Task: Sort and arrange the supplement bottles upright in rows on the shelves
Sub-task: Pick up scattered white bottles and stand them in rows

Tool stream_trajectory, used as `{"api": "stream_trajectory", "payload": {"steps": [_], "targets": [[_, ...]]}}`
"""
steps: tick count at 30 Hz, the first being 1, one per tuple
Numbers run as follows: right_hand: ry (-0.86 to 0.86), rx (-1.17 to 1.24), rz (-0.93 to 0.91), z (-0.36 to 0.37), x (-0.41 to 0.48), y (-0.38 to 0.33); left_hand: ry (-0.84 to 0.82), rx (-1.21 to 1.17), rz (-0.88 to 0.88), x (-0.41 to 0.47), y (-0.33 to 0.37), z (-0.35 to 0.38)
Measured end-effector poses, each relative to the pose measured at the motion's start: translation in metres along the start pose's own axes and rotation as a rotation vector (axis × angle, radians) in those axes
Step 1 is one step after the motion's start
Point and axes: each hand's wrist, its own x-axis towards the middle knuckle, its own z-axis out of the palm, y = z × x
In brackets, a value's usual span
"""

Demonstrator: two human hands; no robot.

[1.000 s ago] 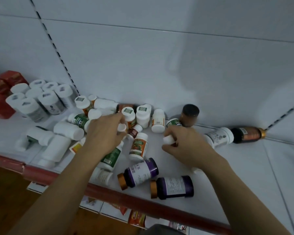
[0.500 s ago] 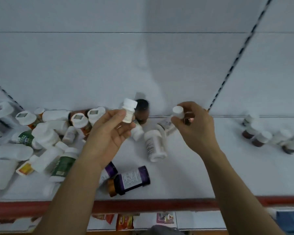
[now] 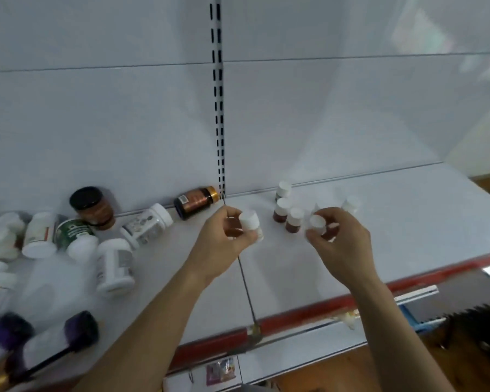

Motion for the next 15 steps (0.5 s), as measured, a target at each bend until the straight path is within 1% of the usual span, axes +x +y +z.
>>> {"api": "stream_trajectory", "payload": {"steps": [2,4,7,10,13,15], "targets": [[-0.052,-0.035,0.003,-0.003,0.008,0.014,0.034,0.227,0.041,0.011,-0.010,0.024],[-0.083,-0.037,-0.012,-0.006,0.012,0.021,0.078,0.339,0.055,0.017,-0.016,0.041],[-0.072,-0.048,-0.090,-0.015,0.016,0.025,0.126,0.371,0.076,0.023,-0.017,0.056],[-0.077,-0.069,-0.131,-0.024,0.027,0.023,0.091,0.366,0.088,0.027,-0.010,0.069],[-0.109,-0.081,-0.185,-0.024,0.043,0.018,0.068,0.444,0.091,0.024,-0.008,0.071],[-0.132,-0.102,-0.250,-0.019,0.053,0.010,0.084,0.551,0.076,0.015,-0.009,0.059]]}}
